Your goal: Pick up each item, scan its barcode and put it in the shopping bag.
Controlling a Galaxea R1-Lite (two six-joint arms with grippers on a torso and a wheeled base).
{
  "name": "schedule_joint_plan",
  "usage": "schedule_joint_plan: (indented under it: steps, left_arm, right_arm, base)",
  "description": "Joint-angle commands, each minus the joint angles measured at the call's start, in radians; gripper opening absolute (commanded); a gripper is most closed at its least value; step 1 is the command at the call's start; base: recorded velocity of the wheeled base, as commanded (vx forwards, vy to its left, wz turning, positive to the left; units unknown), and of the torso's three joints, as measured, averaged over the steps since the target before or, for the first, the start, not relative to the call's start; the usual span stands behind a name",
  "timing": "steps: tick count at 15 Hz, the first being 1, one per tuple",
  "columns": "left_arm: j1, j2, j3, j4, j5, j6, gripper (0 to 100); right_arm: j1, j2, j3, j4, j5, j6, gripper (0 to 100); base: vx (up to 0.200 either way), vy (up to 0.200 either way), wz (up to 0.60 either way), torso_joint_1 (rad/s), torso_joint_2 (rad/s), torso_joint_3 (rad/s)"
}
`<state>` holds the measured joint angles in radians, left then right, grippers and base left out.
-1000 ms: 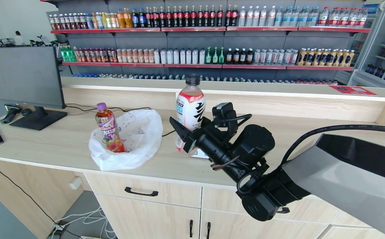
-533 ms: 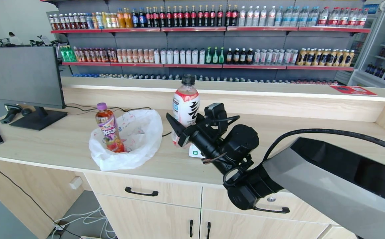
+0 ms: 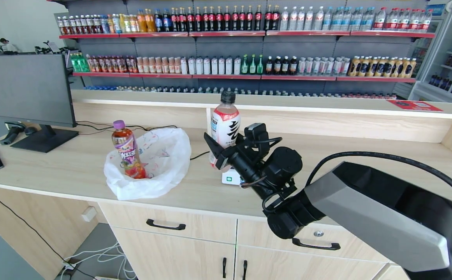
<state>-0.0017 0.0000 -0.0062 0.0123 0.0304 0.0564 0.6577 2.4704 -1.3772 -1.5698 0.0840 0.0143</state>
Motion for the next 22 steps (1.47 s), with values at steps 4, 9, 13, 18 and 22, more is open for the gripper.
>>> schedule_joint_plan:
  steps: [4, 9, 13, 18, 22]
  left_arm:
    - [0.000, 0.000, 0.000, 0.000, 0.000, 0.000, 100]
    - [0.000, 0.000, 0.000, 0.000, 0.000, 0.000, 100]
    - [0.000, 0.000, 0.000, 0.000, 0.000, 0.000, 100]
    - [0.000, 0.000, 0.000, 0.000, 0.000, 0.000, 100]
    - [0.000, 0.000, 0.000, 0.000, 0.000, -0.004, 100]
  right_arm:
    - [-0.029, 0.024, -0.056, -0.001, 0.000, -0.005, 0]
    - [-0.064, 0.018, -0.062, -0.001, 0.000, -0.008, 0]
    - [-0.072, 0.016, -0.062, -0.001, -0.001, -0.030, 0]
    - [-0.078, 0.016, -0.062, -0.001, -0.001, -0.028, 0]
    - [-0.108, 0.016, -0.063, -0.001, -0.001, -0.023, 0]
  base:
    - [0.000, 0.000, 0.00, 0.000, 0.00, 0.000]
    - [0.000, 0.000, 0.00, 0.000, 0.00, 0.000]
    - [0.000, 0.000, 0.00, 0.000, 0.00, 0.000]
    - [0.000, 0.000, 0.00, 0.000, 0.00, 0.000]
    - [0.000, 0.100, 0.00, 0.001, 0.00, 0.004]
